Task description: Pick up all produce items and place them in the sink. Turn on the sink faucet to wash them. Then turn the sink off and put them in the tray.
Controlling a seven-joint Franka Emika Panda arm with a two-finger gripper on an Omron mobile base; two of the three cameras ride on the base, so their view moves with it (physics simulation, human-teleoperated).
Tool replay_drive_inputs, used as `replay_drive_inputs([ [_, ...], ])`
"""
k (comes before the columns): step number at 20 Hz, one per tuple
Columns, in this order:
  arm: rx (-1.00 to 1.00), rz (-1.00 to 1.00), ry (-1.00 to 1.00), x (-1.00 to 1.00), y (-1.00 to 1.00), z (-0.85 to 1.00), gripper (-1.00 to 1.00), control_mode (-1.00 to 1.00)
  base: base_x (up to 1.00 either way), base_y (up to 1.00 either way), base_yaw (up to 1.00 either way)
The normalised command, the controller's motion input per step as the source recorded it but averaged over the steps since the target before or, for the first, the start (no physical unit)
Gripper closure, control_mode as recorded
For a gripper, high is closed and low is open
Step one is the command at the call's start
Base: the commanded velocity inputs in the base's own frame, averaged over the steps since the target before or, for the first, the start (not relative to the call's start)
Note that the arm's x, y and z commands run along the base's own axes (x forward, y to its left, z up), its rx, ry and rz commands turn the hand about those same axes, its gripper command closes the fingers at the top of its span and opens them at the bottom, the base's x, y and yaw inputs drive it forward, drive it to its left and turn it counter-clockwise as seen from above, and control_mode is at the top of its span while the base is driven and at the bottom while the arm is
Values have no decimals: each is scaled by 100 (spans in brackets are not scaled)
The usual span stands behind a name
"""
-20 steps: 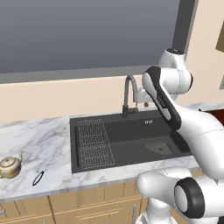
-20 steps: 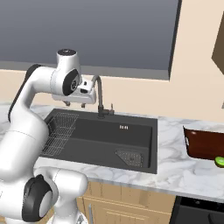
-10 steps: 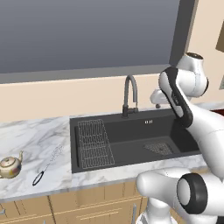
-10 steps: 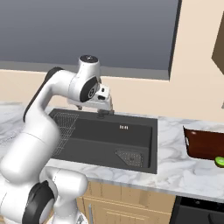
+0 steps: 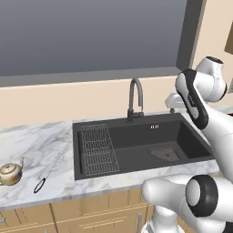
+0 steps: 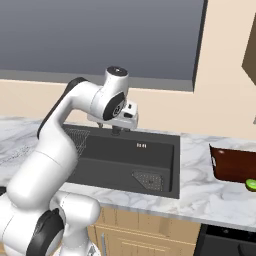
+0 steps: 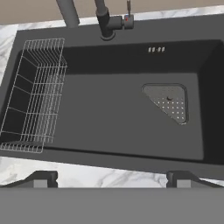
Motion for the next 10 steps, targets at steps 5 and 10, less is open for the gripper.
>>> replay_drive_inputs([
  [5, 0, 0, 0, 8, 37, 0, -100, -100, 0, 0, 0],
  [10, 0, -1, 0, 3, 37, 3, -100, -100, 0, 0, 0],
])
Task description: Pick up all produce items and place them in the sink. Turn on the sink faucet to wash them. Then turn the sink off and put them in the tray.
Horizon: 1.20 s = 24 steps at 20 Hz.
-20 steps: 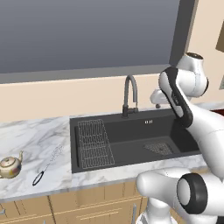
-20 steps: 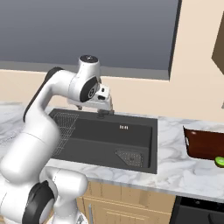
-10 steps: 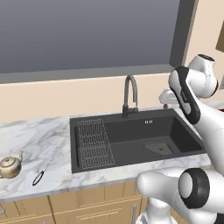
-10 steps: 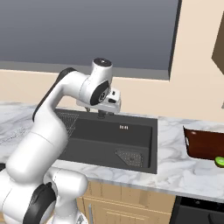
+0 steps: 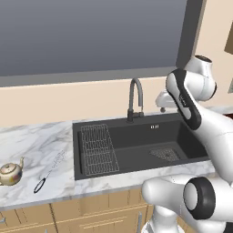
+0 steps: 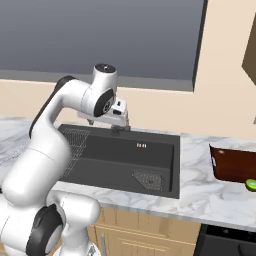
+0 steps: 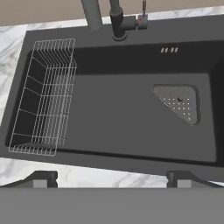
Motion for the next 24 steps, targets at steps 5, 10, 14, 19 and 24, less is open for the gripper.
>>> replay_drive_inputs([
  [5, 0, 0, 0, 0, 25, 5, -100, -100, 0, 0, 0],
  [10, 0, 0, 0, 1, 20, 2, -100, -100, 0, 0, 0],
  [14, 0, 0, 0, 0, 1, 0, -100, -100, 0, 0, 0],
  [19, 5, -2, 0, 0, -29, 0, -100, -100, 0, 0, 0],
  [24, 0, 0, 0, 0, 0, 0, -100, 100, 0, -64, -2],
])
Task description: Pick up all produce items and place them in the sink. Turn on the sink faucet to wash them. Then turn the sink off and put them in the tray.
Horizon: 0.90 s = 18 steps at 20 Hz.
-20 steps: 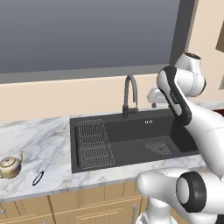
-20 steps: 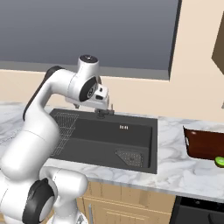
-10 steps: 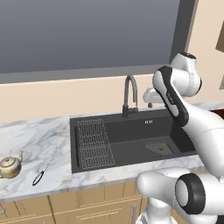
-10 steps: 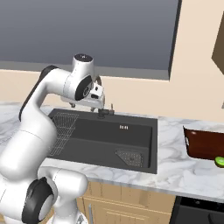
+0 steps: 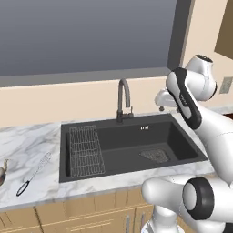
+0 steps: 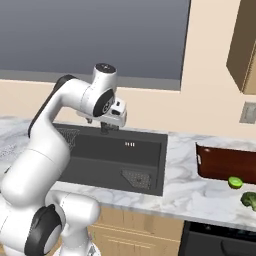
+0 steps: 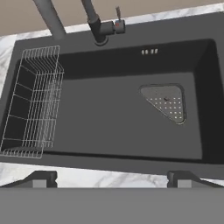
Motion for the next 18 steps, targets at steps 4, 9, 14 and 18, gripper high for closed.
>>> replay_drive_inputs([
  [4, 0, 0, 0, 0, 0, 0, -100, 100, 0, -63, -2],
  [9, 0, 0, 0, 0, 0, 0, -100, 100, 0, -46, -2],
  [14, 0, 0, 0, 0, 0, 0, -100, 100, 7, -40, -1],
  [18, 0, 0, 0, 0, 0, 0, -100, 100, 16, -54, 0],
])
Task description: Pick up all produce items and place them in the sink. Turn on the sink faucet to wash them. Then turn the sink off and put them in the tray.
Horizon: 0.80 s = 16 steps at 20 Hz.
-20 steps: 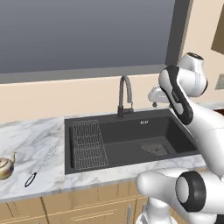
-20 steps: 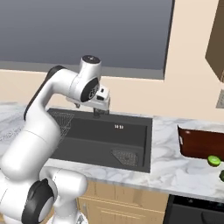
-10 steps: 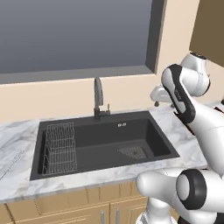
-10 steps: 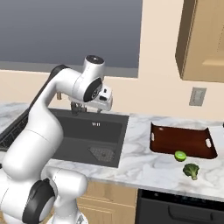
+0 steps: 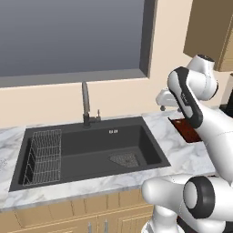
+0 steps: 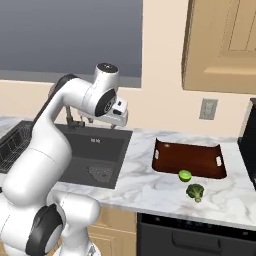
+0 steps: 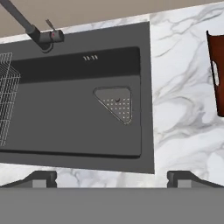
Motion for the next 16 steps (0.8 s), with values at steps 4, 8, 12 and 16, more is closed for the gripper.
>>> replay_drive_inputs([
  [4, 0, 0, 0, 0, 0, 0, -100, 100, 20, -44, 0],
  [8, 0, 0, 0, 0, 0, 0, -100, 100, 29, -22, 0],
  [12, 0, 0, 0, 0, 0, 0, -100, 100, 50, 0, -1],
  [16, 0, 0, 0, 0, 0, 0, -100, 100, 58, 0, 0],
])
